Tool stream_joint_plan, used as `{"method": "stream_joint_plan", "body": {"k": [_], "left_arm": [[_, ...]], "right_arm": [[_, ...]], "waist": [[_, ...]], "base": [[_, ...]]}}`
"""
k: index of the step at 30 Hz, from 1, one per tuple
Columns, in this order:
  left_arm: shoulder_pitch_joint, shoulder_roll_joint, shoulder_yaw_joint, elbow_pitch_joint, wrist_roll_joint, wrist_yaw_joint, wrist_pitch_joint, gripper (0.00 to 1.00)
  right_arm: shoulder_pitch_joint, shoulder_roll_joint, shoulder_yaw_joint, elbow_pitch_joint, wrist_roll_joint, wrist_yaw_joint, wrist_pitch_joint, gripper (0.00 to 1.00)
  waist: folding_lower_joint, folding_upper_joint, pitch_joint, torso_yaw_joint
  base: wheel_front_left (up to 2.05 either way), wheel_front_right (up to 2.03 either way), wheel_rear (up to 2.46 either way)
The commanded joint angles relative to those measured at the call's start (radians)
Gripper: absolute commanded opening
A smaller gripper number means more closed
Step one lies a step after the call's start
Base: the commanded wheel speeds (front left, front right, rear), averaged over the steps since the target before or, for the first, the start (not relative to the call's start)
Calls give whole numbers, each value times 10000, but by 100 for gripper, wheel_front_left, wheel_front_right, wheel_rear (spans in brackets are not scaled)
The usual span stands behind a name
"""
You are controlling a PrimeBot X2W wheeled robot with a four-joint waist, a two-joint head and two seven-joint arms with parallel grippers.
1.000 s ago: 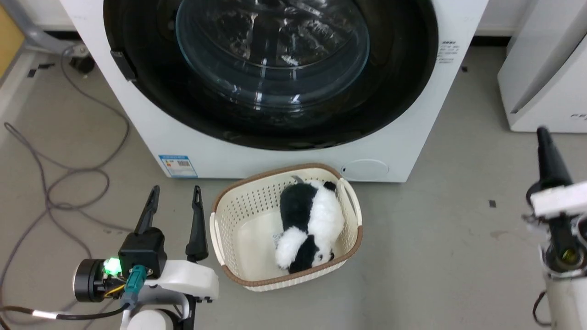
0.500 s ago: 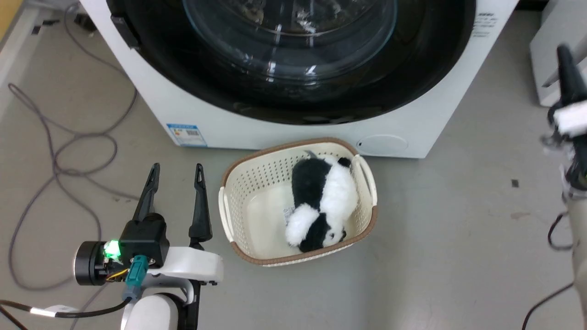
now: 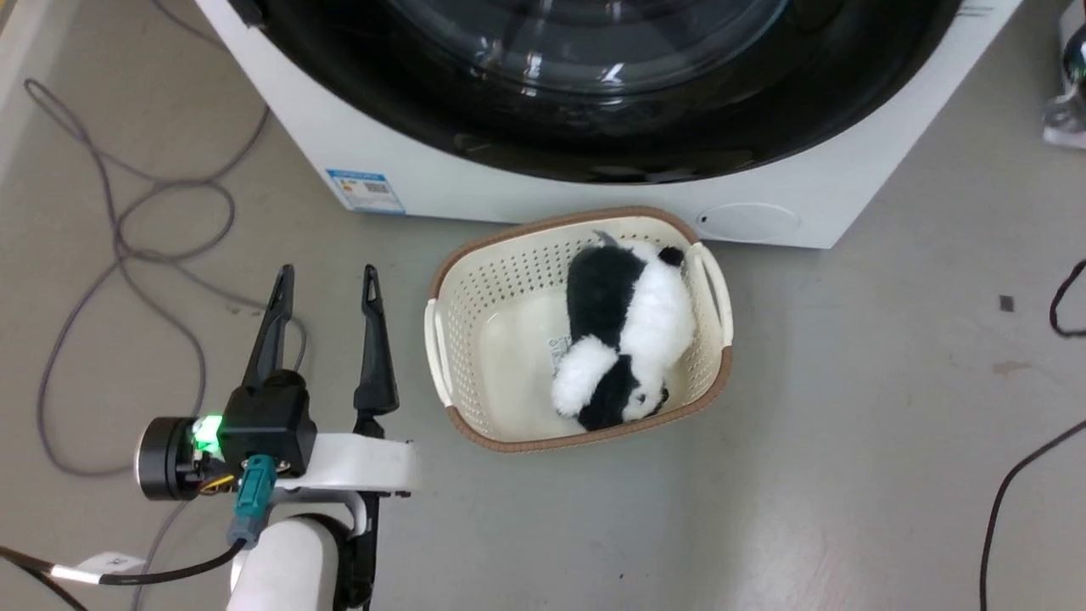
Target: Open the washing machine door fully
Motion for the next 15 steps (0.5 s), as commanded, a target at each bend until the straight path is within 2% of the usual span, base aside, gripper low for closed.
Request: {"method": "stream_joint_plan", "body": {"k": [1,15], "left_arm": [[-200,19,-39,-54,-53,100,-104,100],[-608,10,-303,-46,-136,425,-397,100]], "right_arm": [[-462,-101,76,241,280,8,29,0],[-1751,-236,1140,1340,1311,9,1406,0]], "waist": [[-2,0,139,95],[-2,0,647,337]], "base": [[0,0,0],[0,0,0]]}}
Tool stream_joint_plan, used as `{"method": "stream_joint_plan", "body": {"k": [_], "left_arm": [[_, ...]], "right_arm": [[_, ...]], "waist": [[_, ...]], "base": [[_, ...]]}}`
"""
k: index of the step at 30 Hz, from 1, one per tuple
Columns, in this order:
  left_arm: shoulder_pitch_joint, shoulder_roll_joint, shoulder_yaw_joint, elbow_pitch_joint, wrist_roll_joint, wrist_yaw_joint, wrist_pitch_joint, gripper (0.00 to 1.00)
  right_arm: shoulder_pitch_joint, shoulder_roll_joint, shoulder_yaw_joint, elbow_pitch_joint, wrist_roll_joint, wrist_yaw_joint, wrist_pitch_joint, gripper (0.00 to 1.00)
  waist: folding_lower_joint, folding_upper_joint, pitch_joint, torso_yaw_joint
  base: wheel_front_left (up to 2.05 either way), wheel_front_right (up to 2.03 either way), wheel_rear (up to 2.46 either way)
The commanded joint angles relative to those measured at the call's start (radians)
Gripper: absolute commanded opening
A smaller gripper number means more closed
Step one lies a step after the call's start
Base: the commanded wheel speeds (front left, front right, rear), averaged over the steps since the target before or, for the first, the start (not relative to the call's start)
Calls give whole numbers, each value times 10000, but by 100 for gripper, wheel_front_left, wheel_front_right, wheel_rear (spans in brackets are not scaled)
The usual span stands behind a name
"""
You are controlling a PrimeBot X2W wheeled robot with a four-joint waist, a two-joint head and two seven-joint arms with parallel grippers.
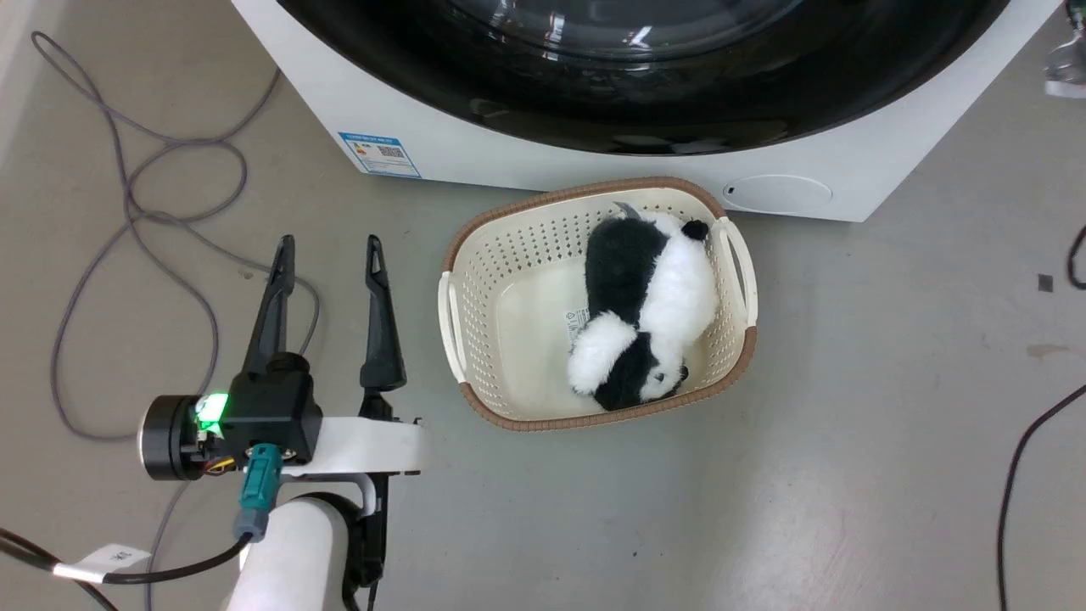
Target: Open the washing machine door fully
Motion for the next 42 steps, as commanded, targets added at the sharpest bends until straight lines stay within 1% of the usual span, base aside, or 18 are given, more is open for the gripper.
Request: {"method": "stream_joint_plan", "body": {"k": [1,5,10,16,18,21,25,31,42], "left_arm": [[-163,9,-71,-15,-49,88,-109,100],[-239,8,-149,40,-72,140,-192,100],[-278,7,-203,110,-101,187,-297,100],[-298,7,-223,160,-124,213,-422,100],[-313,7,-232,180,-124,189,-464,100],[-309,7,-243,242,-122,176,-521,100],[-197,6,-259,325,-94,144,-521,100],[206,34,-132,370,-40,129,-521,100],[861,107,0,625,41,53,-521,100]], "right_arm": [[-357,-65,182,238,256,9,219,0],[-510,-80,455,280,774,9,1169,0],[-602,-169,530,237,1751,9,2454,0],[-692,-282,716,262,2693,10,3518,0],[-692,-311,744,291,2987,10,3678,0],[-616,-381,770,316,3280,10,3544,0],[-129,-314,720,256,3330,10,3374,0],[752,-244,922,16,3302,10,3631,0],[2776,10,1273,-1118,3534,10,4437,0]], "waist": [[-1,0,33,25],[-1,0,80,90],[-1,0,72,164],[-1,0,3,213],[-1,0,-62,233],[-1,0,-188,286],[-1,0,-514,345],[-1,0,-1078,277],[-1,0,-2004,-44]], "base": [[0,0,0],[0,0,0],[0,0,0],[0,0,0],[0,0,0],[0,0,0],[0,0,0],[0,0,0],[0,0,0]]}}
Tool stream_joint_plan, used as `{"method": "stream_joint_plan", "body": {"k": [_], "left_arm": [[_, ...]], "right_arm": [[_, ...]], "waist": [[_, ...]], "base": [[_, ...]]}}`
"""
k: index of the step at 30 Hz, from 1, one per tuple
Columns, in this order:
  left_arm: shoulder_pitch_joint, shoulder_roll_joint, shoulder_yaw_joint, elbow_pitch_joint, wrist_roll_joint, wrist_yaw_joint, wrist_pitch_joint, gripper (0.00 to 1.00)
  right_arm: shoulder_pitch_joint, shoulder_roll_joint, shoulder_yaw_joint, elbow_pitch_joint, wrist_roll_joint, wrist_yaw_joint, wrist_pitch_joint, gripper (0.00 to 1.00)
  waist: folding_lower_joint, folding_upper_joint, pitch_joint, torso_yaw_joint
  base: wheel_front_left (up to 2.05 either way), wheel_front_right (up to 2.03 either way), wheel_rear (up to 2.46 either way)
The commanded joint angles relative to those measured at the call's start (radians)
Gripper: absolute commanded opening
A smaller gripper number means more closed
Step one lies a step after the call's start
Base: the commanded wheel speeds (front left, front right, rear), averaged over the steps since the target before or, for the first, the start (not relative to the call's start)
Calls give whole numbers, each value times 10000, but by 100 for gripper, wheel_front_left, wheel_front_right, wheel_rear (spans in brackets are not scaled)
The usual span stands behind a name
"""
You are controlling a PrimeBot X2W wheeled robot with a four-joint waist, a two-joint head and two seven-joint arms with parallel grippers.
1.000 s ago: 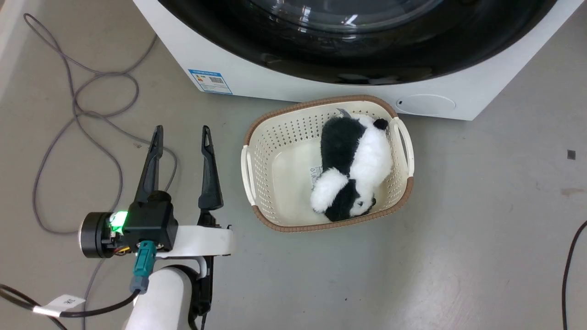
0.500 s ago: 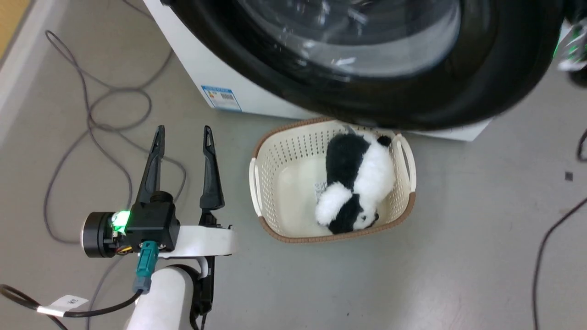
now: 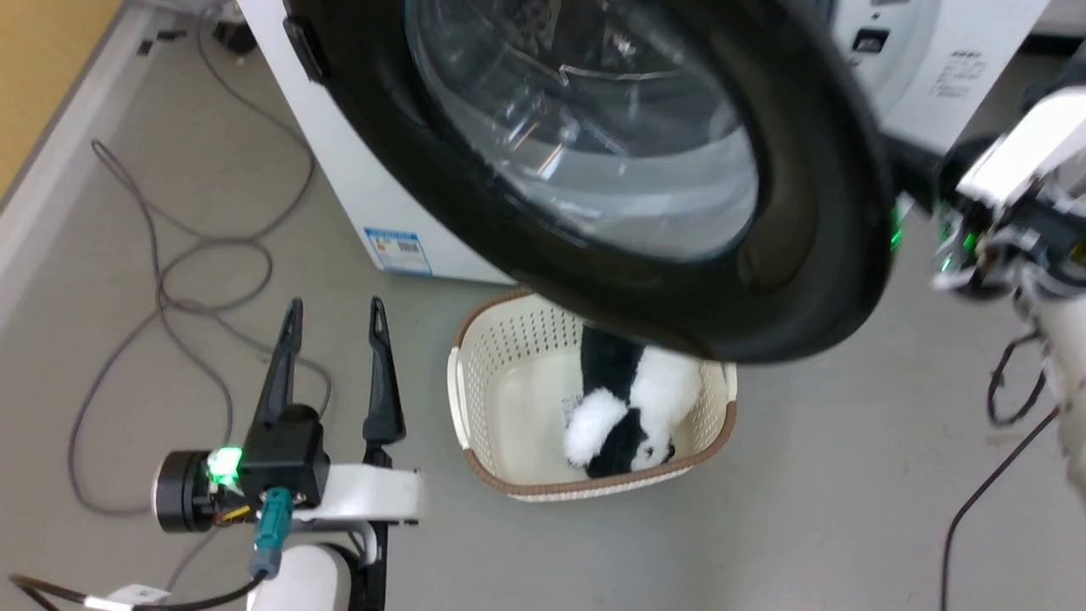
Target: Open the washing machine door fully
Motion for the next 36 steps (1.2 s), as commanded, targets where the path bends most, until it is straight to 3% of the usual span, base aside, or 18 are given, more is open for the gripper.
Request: {"method": "stream_joint_plan", "body": {"k": [1,13,24,36], "left_arm": [[182,65,2,59,100,-32,-53,100],[756,174,-41,440,114,-180,-53,100],[1049,165,-49,713,82,-200,-53,100],[1132,175,1,898,49,-284,-53,100]], "right_arm": [[578,121,96,-199,95,52,149,0],[3052,513,441,-2562,436,52,664,0],[5287,1313,1142,-4625,677,52,939,0],[6746,2002,2043,-6172,649,52,1141,0]], "waist": [[0,0,-257,-84],[0,0,-957,-224],[0,0,-1391,-277],[0,0,-1559,-367]], "base": [[0,0,0],[0,0,0],[0,0,0],[0,0,0]]}}
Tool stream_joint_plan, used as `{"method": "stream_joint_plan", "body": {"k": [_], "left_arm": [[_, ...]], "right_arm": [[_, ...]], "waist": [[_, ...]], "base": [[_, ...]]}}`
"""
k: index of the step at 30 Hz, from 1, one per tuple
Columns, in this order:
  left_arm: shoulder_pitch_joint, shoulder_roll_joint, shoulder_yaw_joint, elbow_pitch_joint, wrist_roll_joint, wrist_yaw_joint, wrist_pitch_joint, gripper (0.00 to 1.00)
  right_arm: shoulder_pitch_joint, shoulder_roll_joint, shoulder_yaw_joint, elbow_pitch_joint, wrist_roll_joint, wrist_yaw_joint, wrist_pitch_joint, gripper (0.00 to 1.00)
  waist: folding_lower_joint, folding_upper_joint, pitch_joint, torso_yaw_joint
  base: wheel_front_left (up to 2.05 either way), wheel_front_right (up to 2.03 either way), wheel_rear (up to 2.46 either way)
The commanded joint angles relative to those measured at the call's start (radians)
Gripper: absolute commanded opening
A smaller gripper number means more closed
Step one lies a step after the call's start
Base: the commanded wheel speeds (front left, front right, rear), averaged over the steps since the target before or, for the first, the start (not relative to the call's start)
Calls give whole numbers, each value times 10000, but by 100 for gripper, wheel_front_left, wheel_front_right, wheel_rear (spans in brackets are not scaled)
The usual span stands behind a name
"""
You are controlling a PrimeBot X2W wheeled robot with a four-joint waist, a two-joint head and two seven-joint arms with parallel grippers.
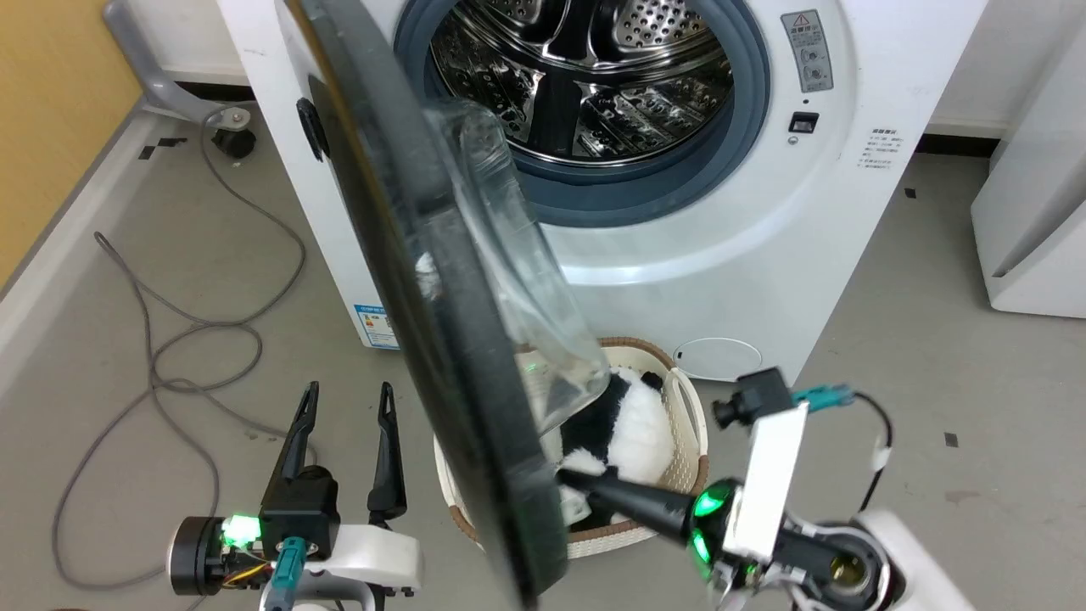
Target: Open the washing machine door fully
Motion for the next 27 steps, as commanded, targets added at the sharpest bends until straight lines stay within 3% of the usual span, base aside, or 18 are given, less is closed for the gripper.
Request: {"method": "stream_joint_plan", "body": {"k": [1,6,13,17,21,22,24,27], "left_arm": [[101,4,38,35,-13,-20,-42,100],[225,6,92,116,-26,-20,-42,100],[458,46,256,167,-70,-19,-42,100],[548,74,358,141,-81,-22,-42,100],[598,99,477,60,-82,3,-42,100],[598,99,477,60,-82,3,-42,100],[648,108,521,23,-75,11,-42,100],[742,122,602,-46,-64,44,-42,100]], "right_arm": [[238,98,58,-173,11,54,26,0],[563,22,-304,-808,-423,54,-796,0],[760,4,-1889,-1498,-1911,54,-4353,0],[760,-433,-2373,-1724,-3545,54,-6545,0],[738,-1549,-1836,-1866,-6191,54,-8581,0],[738,-1549,-1836,-1866,-6191,54,-8581,0],[822,-1837,-1793,-1659,-7292,54,-9360,0],[937,-2042,-2242,-1398,-9309,54,-9700,0]], "waist": [[1,0,-23,-2],[1,0,-219,-53],[1,0,-541,-299],[1,0,-638,-482],[1,0,-679,-680],[1,0,-679,-680],[1,0,-709,-763],[1,0,-723,-909]], "base": [[0,0,0],[0,0,0],[0,0,0],[0,0,0],[0,0,0],[0,0,0],[0,0,0],[0,0,0]]}}
